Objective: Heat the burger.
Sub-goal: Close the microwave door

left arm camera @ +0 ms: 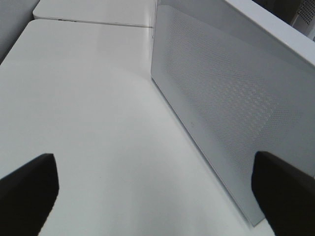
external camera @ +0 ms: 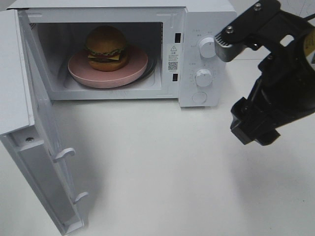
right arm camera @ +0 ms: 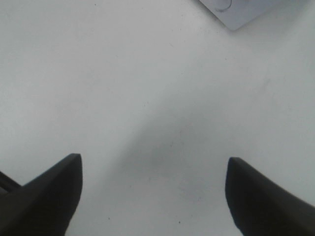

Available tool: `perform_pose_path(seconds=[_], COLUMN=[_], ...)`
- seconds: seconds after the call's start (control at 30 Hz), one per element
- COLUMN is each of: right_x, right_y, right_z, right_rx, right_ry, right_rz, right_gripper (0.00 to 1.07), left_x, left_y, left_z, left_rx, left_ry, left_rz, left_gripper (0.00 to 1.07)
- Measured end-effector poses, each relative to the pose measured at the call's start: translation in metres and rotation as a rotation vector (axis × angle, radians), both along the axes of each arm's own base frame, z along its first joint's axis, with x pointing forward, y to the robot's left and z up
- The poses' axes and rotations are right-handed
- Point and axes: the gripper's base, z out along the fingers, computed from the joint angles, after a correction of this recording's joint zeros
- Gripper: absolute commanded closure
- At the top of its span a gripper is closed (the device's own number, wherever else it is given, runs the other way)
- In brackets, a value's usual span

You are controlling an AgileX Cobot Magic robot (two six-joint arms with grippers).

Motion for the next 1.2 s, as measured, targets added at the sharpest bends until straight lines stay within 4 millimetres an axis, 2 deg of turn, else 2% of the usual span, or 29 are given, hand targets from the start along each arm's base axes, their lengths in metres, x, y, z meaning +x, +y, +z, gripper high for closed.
perform_pose_path(seconds=[0.23,0.43,0.5,0.6,0.8,0.97,1.07,1.13,1.2], right_x=[-0.021,-0.034,-0.046,-0.048,-0.069,-0.077,-0.079,-0.089,-0.092], right_y=[-0.021,-0.034,-0.045,-0.047,-0.069,-0.093,-0.097,-0.111,-0.114], right_z=[0.009,0.009,0.010,0.009,0.006,-0.002,-0.003,-0.006,-0.007], right_rx=[-0.031,-0.036,-0.016,-0.013,0.035,0.062,0.070,0.122,0.134], right_ry=[0.044,0.052,0.036,0.033,0.009,0.004,0.002,-0.011,-0.015], right_rz=[-0.051,-0.063,-0.066,-0.066,-0.087,-0.215,-0.240,-0.333,-0.358], right_gripper=[0.31,0.31,0.31,0.31,0.31,0.31,0.31,0.31,0.31], left_x=[0.000,0.000,0.000,0.000,0.000,0.000,0.000,0.000,0.000], left_y=[0.000,0.000,0.000,0.000,0.000,0.000,0.000,0.000,0.000], left_z=[0.000,0.000,0.000,0.000,0.000,0.000,0.000,0.000,0.000], left_rx=[0.000,0.000,0.000,0.000,0.000,0.000,0.000,0.000,0.000], left_ry=[0.000,0.000,0.000,0.000,0.000,0.000,0.000,0.000,0.000], left_rz=[0.000,0.000,0.000,0.000,0.000,0.000,0.000,0.000,0.000], left_gripper=[0.07,0.07,0.07,0.07,0.07,0.07,0.07,0.07,0.07])
